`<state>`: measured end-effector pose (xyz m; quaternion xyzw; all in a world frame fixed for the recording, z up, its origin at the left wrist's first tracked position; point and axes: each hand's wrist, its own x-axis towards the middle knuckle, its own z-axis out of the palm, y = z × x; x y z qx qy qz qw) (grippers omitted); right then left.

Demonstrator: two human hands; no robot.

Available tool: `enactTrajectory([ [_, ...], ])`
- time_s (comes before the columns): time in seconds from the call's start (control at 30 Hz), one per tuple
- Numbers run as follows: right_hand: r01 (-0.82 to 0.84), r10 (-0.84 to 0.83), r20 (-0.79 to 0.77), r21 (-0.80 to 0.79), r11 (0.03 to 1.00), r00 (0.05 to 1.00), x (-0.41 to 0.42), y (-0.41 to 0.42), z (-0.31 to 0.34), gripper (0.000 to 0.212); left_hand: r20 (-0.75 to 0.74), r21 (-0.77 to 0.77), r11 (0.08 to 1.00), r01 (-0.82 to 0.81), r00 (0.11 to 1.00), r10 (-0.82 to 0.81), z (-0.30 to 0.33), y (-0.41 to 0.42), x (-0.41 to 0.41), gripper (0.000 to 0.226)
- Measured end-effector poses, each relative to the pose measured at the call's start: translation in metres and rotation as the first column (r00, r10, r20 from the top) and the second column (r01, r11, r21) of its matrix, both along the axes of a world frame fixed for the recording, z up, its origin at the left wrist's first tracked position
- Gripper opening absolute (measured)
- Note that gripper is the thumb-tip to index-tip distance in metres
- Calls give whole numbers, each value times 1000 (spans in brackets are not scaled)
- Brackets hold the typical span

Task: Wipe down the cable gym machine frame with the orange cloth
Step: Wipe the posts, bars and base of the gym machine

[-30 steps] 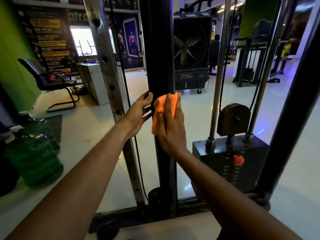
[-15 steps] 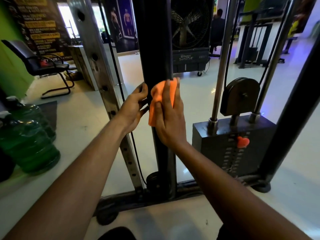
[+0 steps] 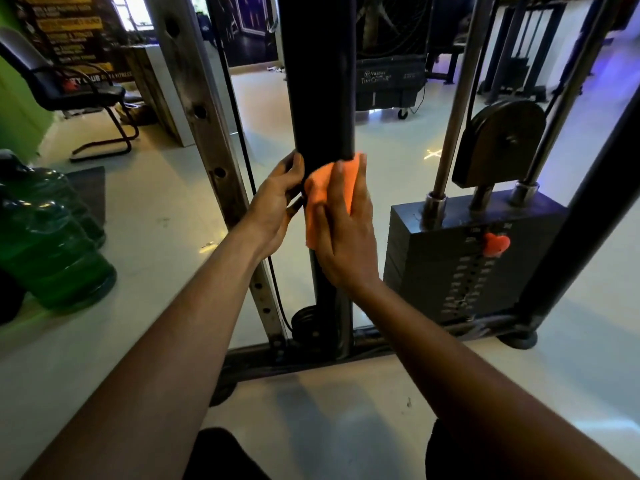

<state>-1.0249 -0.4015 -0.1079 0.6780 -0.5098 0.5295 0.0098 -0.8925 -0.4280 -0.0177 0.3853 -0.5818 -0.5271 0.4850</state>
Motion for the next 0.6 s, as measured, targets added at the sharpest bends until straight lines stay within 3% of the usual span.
enactTrajectory([
  [0.07, -16, 24, -59, 123, 992, 998, -6, 16, -50, 85, -2, -4, 1000, 9, 1000, -9, -6, 0, 0, 42],
  [0.17, -66, 67, 2, 201, 977, 998, -7, 24, -79, 82, -4, 15, 1000, 20, 1000, -20, -22, 1, 1, 38],
  [0.3, -65, 56, 109, 79, 995, 992, 1, 7, -25, 77, 0, 40, 999, 6, 1000, -6, -42, 3, -1, 39],
  [0.4, -11, 9, 77, 28, 1000, 997, -3, 0, -7, 80, 6, 56, 998, -1, 1000, 1, -51, 5, -2, 41],
  [0.6, -26, 13, 53, 253, 967, 999, 3, 29, -98, 81, 17, 56, 998, 17, 1000, -18, -51, 7, 1, 39],
])
